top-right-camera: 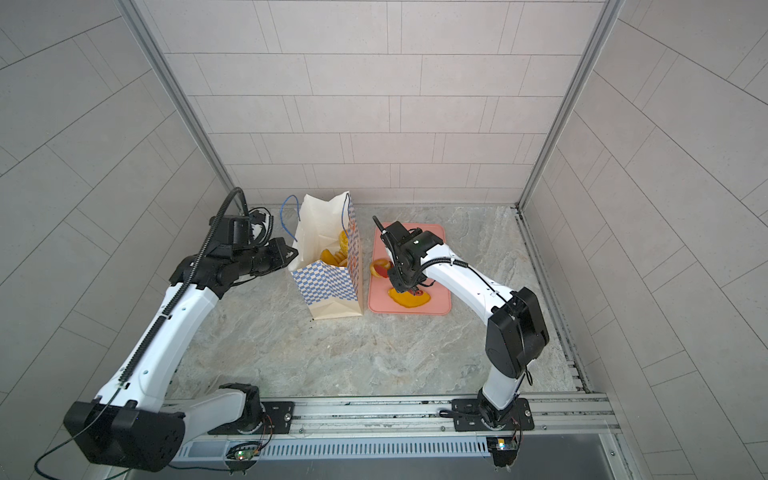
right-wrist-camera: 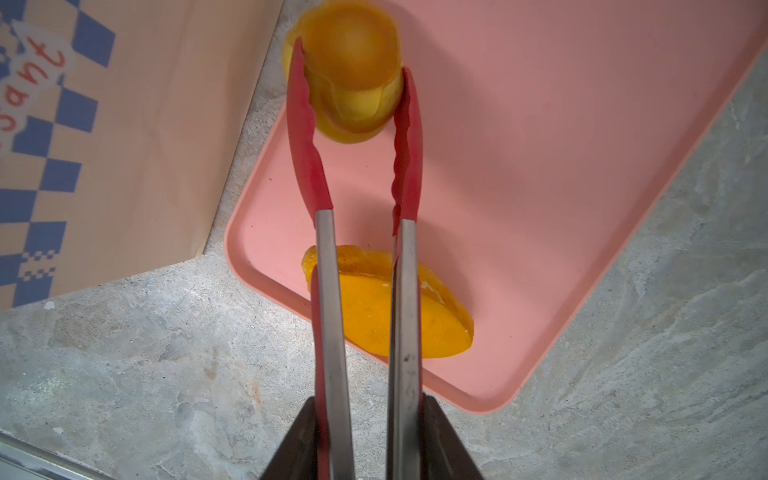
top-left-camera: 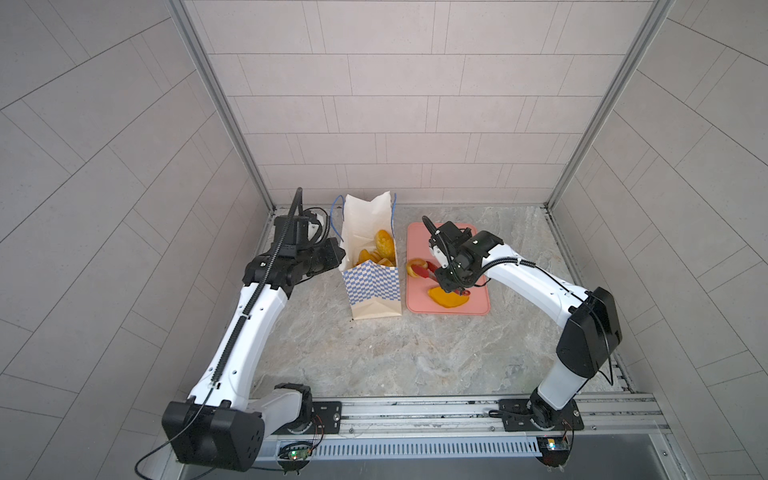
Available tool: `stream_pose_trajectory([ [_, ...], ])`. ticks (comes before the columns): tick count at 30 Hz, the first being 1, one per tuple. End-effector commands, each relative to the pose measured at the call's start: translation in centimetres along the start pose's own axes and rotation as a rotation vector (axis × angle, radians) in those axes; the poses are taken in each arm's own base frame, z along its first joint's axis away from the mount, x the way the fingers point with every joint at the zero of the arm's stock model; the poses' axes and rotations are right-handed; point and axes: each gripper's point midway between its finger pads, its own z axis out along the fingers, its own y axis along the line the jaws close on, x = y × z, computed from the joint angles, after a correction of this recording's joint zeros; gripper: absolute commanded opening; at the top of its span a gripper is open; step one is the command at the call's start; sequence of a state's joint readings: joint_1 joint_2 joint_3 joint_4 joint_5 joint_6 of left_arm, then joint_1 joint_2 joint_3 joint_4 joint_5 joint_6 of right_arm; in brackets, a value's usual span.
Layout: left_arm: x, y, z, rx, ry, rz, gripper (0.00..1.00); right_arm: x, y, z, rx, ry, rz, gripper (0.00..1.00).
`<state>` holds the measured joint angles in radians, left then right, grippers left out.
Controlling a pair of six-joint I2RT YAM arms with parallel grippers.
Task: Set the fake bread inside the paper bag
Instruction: 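Lower the open right tongs around the yellow cup bun on the tray, then close the right tongs on the yellow cup bun and lift it high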
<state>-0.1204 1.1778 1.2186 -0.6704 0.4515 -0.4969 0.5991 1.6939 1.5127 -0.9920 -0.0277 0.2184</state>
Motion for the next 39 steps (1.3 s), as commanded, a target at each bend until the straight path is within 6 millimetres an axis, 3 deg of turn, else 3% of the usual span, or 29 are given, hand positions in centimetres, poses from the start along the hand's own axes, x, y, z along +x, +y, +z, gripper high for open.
stream_pose_trajectory([
  [1, 0.1, -0.3, -0.3, 0.007, -0.004, 0.018, 0.00, -1.0, -1.4, -2.8, 0.054, -0.083, 0.024, 0.35],
  [10, 0.1, -0.3, -0.3, 0.010, -0.005, 0.017, 0.00, -1.3, -2.9, -5.6, 0.095, -0.160, 0.048, 0.34],
  [23, 0.0, -0.5, -0.5, 0.016, -0.010, 0.014, 0.00, -2.5, -4.6, -12.0, 0.127, -0.343, 0.092, 0.33],
  [39, 0.0, -0.5, -0.5, 0.013, -0.013, 0.014, 0.00, -4.8, -5.9, -23.6, 0.110, -0.636, 0.172, 0.34],
])
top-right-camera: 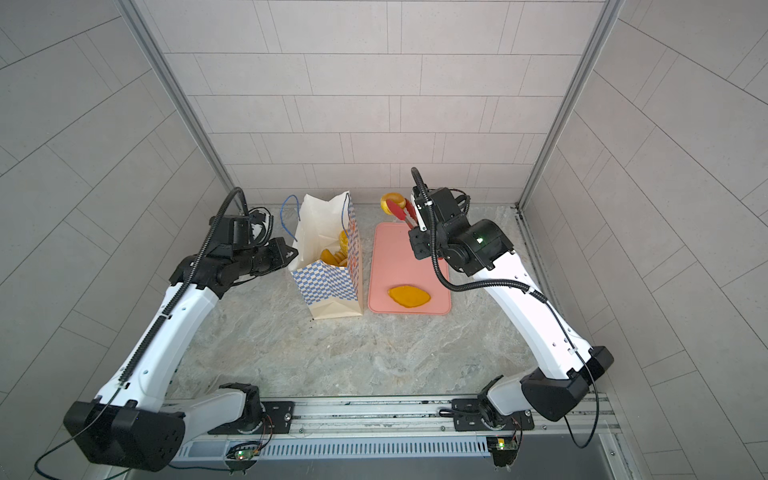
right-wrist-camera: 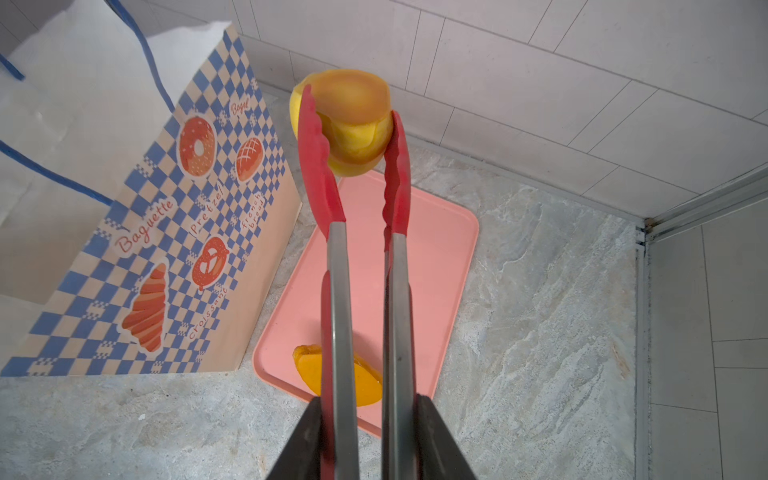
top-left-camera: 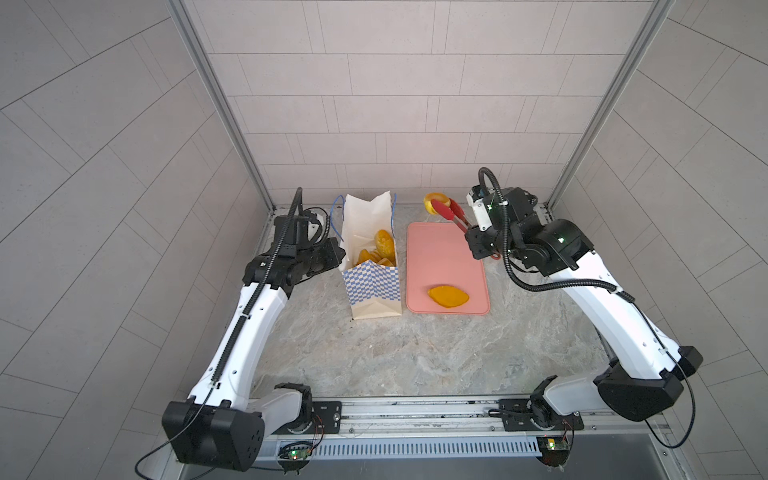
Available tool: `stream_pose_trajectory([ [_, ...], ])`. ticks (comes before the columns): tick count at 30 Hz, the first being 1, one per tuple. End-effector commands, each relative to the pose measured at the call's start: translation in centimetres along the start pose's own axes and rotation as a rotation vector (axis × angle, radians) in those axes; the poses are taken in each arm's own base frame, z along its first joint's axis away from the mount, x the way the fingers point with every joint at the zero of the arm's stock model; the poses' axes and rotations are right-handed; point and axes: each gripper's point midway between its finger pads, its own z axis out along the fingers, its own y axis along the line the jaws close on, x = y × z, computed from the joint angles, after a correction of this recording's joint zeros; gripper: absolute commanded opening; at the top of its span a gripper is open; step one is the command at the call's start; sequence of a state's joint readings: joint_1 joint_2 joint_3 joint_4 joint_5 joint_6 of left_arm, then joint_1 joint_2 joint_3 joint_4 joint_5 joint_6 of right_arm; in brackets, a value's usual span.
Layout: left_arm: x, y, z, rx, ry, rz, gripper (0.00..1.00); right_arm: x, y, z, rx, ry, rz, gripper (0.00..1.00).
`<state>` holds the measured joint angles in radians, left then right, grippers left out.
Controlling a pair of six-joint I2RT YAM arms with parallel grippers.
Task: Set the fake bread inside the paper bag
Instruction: 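Close the right tongs on the yellow cup bun and lift it high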
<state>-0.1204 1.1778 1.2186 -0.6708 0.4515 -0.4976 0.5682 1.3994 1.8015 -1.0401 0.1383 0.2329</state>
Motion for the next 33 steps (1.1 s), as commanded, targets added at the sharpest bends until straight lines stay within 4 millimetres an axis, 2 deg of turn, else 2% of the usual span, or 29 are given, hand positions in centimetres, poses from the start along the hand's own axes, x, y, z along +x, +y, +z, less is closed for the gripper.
stream_pose_trajectory([
  [1, -0.1, -0.5, -0.5, 0.012, -0.014, 0.013, 0.00, -2.1, -1.1, -3.4, 0.012, -0.107, 0.049, 0.33],
  [9, -0.2, -0.6, -0.5, 0.017, -0.016, 0.013, 0.00, -4.1, -1.7, -7.3, -0.018, -0.229, 0.095, 0.34],
  [19, -0.2, -0.6, -0.5, 0.018, -0.016, 0.012, 0.00, -6.0, -0.9, -10.5, -0.112, -0.331, 0.134, 0.35],
  [23, -0.3, -0.7, -0.5, 0.021, -0.017, 0.012, 0.00, -6.6, 0.0, -11.3, -0.178, -0.367, 0.137, 0.35],
  [29, -0.3, -0.7, -0.5, 0.021, -0.017, 0.010, 0.00, -7.7, 2.8, -12.6, -0.325, -0.410, 0.128, 0.35],
  [33, -0.3, -0.7, -0.5, 0.021, -0.017, 0.011, 0.00, -7.8, 4.5, -12.7, -0.375, -0.404, 0.101, 0.35],
])
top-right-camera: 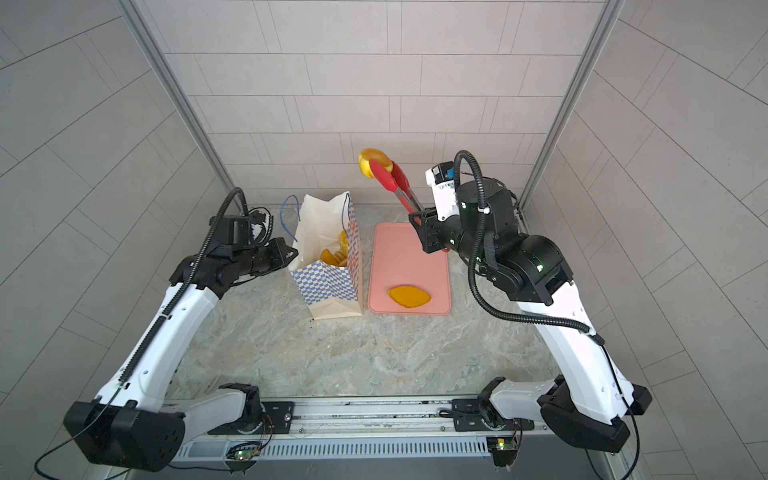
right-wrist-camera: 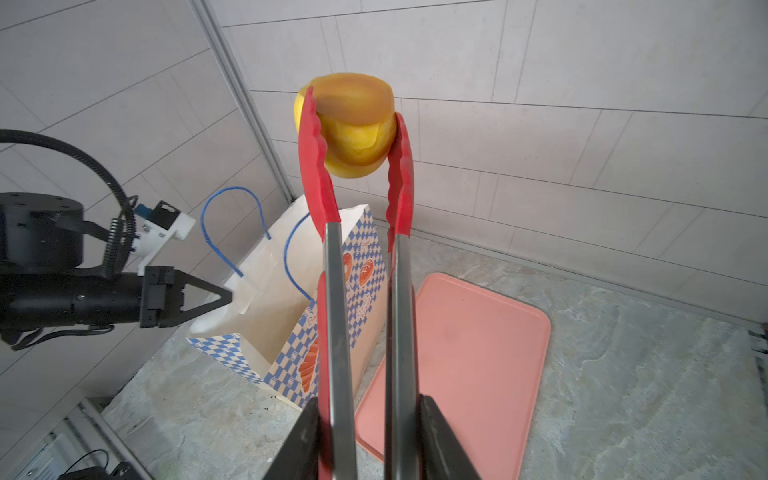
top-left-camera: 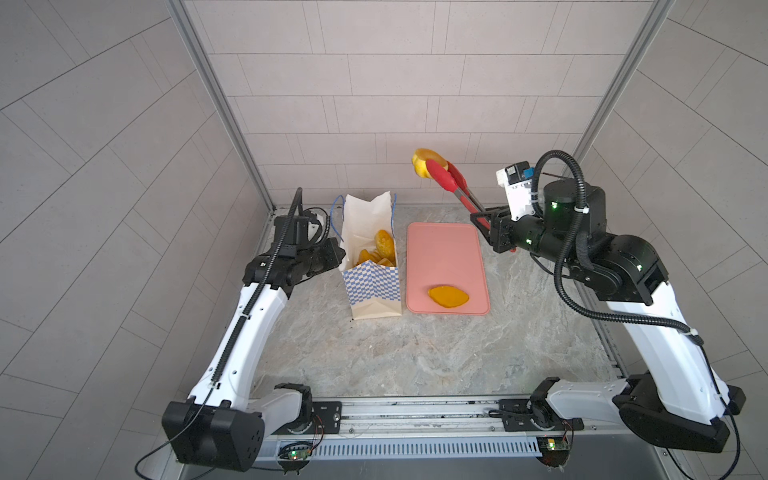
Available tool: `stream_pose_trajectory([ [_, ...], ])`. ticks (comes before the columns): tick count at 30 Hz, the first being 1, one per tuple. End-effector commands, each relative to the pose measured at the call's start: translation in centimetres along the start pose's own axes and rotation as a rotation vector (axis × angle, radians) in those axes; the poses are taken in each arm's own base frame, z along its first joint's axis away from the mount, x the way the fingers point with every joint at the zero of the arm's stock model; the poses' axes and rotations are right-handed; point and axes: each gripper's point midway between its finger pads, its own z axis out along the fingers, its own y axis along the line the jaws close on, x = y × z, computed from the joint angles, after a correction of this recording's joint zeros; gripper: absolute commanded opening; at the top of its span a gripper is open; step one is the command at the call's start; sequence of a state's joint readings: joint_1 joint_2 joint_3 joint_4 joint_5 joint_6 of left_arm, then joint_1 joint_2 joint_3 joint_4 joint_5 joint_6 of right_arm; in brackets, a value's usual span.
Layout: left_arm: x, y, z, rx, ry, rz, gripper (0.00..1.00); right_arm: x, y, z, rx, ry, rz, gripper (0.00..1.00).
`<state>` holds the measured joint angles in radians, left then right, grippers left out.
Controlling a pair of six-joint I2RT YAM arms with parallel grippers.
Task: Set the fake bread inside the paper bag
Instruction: 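Close the right tongs on the yellow cup bun and lift it high, then carry the cup bun over the bag and release it with the right tongs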
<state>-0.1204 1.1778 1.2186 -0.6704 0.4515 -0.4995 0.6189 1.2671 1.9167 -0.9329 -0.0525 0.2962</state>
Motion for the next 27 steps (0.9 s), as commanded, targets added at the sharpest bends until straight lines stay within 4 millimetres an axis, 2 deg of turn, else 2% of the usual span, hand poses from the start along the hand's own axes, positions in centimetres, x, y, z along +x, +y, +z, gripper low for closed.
stream_pose_trajectory([
  [1, -0.3, -0.7, -0.5, 0.021, -0.016, 0.012, 0.00, -2.4, 2.3, -1.3, -0.093, -0.092, 0.002, 0.35],
  [10, -0.3, -0.7, -0.6, 0.018, -0.017, 0.010, 0.00, -1.1, 5.8, -0.3, -0.151, -0.036, -0.090, 0.35],
  [16, -0.3, -0.7, -0.7, 0.018, -0.020, 0.011, 0.00, 0.4, 7.9, 0.8, -0.131, 0.024, -0.198, 0.35],
  [27, -0.2, -0.7, -0.7, 0.018, -0.019, 0.012, 0.00, 3.1, 9.1, 3.0, -0.069, 0.114, -0.300, 0.34],
])
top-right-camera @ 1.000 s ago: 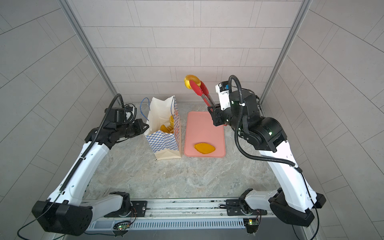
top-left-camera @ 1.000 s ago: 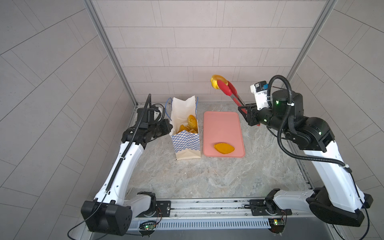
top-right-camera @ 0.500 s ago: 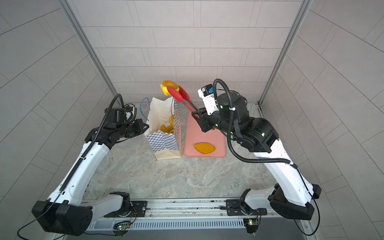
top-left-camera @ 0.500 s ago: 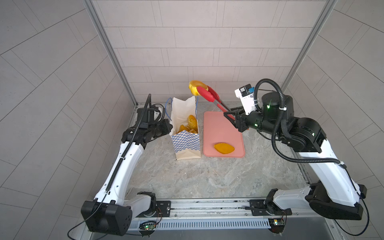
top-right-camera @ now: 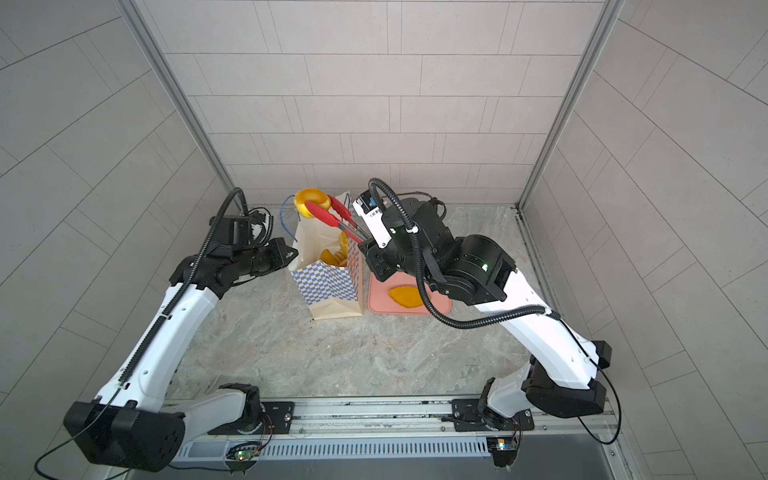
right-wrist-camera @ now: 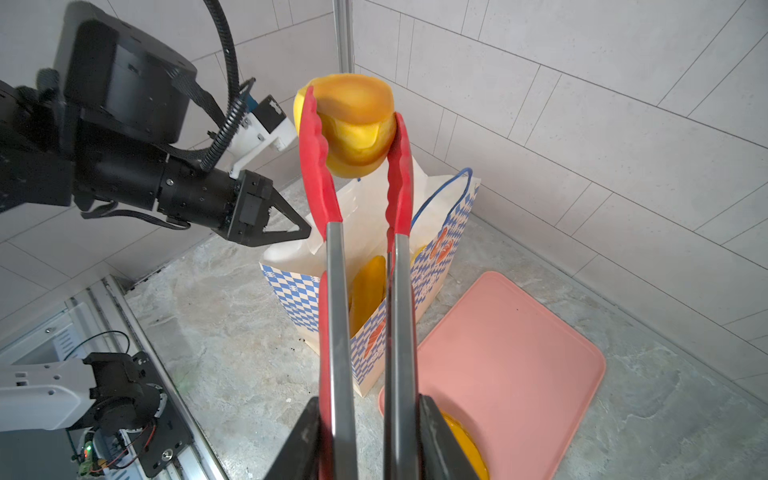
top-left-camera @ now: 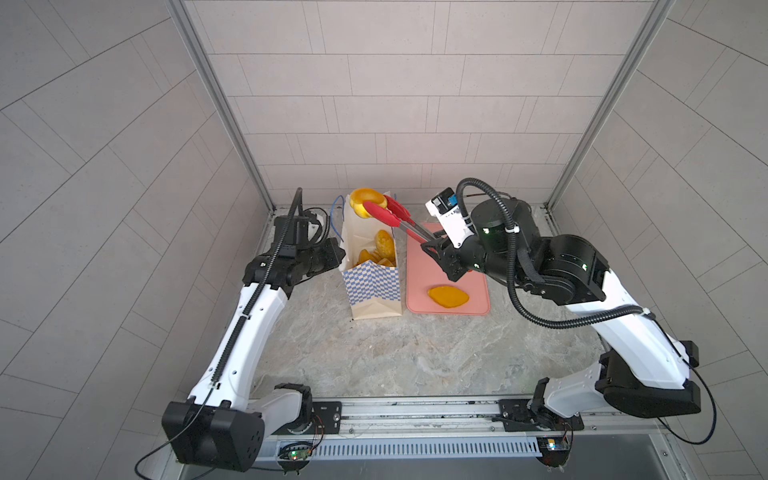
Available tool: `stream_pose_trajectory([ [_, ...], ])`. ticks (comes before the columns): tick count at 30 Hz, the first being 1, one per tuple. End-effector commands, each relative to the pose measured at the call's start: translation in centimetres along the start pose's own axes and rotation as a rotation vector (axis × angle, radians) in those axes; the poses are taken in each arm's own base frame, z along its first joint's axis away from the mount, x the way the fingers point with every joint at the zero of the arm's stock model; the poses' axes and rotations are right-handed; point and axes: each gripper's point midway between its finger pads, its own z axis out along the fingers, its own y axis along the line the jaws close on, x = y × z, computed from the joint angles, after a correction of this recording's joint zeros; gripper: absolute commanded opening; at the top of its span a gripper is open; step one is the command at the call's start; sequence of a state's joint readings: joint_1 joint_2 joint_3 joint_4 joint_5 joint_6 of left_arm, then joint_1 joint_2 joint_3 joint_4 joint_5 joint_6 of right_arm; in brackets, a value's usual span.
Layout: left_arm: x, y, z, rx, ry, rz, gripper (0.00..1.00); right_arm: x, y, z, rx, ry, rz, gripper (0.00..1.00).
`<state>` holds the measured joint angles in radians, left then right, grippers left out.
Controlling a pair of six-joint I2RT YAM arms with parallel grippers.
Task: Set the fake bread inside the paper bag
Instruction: 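Carry the cup bun over the bag and release it with the right tongs, then withdraw the empty right tongs from the bag toward the flat orange bun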
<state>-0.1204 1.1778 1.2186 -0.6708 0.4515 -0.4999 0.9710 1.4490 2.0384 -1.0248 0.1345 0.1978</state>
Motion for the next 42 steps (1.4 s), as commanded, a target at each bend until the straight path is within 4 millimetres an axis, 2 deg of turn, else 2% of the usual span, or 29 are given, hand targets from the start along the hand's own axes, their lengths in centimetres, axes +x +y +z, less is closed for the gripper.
stream_pose_trajectory([
  [1, -0.2, -0.6, -0.7, 0.017, -0.019, 0.013, 0.00, -0.3, -0.4, 0.0, 0.054, -0.006, -0.037, 0.34],
  [9, -0.1, -0.6, -0.8, 0.015, -0.019, 0.016, 0.00, 2.3, 0.2, 2.2, 0.089, 0.088, -0.095, 0.35],
  [21, 0.0, -0.5, -0.7, 0.013, -0.017, 0.014, 0.00, 4.3, 0.6, 3.3, 0.100, 0.146, -0.122, 0.40],
  [31, 0.0, -0.6, -0.8, 0.016, -0.020, 0.017, 0.00, 3.5, 1.1, 2.8, 0.073, 0.117, -0.109, 0.50],
  [36, 0.0, -0.6, -0.8, 0.015, -0.018, 0.016, 0.00, 3.0, 1.4, 2.4, 0.058, 0.101, -0.104, 0.51],
  [42, 0.0, -0.5, -0.7, 0.012, -0.019, 0.016, 0.00, 1.8, 1.5, 1.1, 0.037, 0.054, -0.080, 0.50],
])
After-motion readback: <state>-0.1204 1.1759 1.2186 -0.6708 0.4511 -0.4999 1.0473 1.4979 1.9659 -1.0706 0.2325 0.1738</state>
